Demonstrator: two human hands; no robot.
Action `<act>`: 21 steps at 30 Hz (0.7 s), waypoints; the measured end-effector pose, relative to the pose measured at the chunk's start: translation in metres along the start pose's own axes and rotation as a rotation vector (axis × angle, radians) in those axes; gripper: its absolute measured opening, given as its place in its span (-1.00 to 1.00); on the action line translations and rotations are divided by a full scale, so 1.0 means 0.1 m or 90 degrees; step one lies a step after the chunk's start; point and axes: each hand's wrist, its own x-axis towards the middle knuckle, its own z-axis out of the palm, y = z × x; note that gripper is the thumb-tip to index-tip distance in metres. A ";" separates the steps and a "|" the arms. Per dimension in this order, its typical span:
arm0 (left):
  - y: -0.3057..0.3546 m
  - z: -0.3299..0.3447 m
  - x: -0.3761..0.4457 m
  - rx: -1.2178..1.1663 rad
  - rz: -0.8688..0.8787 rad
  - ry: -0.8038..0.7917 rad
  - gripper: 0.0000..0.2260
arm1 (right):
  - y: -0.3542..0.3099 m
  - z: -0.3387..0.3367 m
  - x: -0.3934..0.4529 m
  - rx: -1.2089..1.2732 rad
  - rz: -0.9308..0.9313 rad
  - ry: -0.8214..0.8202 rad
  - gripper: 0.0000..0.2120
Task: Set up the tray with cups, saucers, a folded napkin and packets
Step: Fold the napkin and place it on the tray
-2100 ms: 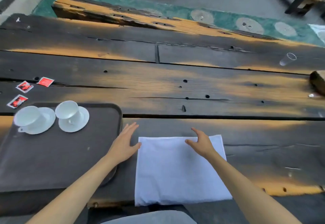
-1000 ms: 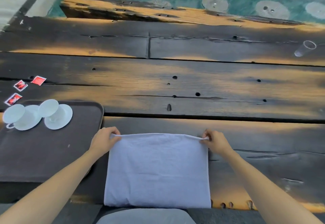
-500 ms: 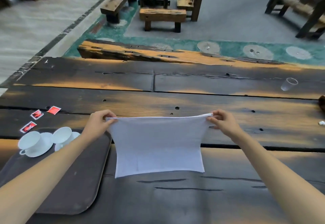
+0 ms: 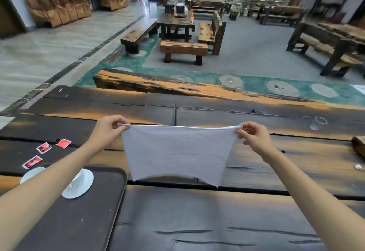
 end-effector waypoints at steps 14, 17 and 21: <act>0.08 -0.21 0.44 0.041 0.022 0.067 -0.96 | -0.29 0.21 0.46 -0.005 -0.002 0.057 -0.92; 0.08 -0.23 0.43 0.034 0.038 0.077 -0.95 | -0.29 0.16 0.47 0.006 -0.023 0.069 -0.94; 0.08 -0.16 0.24 0.007 0.028 0.074 -0.95 | -0.19 0.12 0.30 0.021 -0.030 0.066 -0.94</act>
